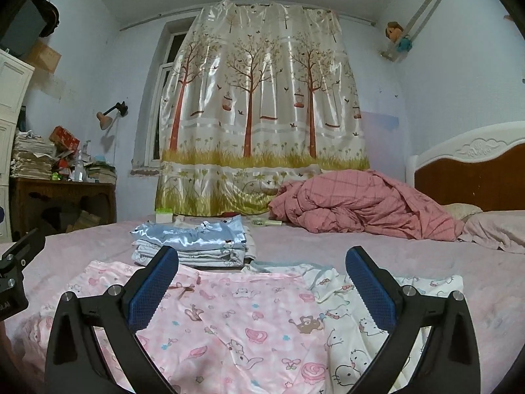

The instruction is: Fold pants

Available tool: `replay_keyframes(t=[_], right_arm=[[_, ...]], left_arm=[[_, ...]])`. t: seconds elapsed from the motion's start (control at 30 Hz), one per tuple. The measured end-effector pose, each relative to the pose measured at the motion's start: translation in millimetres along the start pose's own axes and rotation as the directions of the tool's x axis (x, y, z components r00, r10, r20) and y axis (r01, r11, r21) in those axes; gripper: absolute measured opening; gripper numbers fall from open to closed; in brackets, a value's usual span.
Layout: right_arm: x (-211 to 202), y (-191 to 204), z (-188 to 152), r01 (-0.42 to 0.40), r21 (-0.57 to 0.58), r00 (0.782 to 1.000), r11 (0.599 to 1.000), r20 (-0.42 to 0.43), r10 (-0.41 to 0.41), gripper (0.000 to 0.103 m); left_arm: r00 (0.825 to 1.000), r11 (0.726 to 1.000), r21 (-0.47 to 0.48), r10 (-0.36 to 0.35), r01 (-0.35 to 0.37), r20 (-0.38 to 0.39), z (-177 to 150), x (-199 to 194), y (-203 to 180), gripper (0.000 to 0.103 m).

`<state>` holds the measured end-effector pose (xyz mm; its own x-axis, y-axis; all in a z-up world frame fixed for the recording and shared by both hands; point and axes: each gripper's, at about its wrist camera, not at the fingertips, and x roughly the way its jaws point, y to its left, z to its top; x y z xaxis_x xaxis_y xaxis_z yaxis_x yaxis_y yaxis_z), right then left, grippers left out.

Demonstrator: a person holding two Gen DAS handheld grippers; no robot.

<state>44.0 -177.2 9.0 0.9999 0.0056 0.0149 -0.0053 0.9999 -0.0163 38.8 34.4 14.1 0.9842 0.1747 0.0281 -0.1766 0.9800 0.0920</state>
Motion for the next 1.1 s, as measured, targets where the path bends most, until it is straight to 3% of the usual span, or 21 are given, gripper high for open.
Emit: replay_keyframes(t=[1.1], right_arm=[[5.7, -7.7, -8.4, 0.011, -0.016, 1.000, 1.000, -0.026, -0.012, 0.102]], left_arm=[[0.997, 0.999, 0.011, 0.046, -0.046, -0.065, -5.2, 7.6, -2.1, 0.103]])
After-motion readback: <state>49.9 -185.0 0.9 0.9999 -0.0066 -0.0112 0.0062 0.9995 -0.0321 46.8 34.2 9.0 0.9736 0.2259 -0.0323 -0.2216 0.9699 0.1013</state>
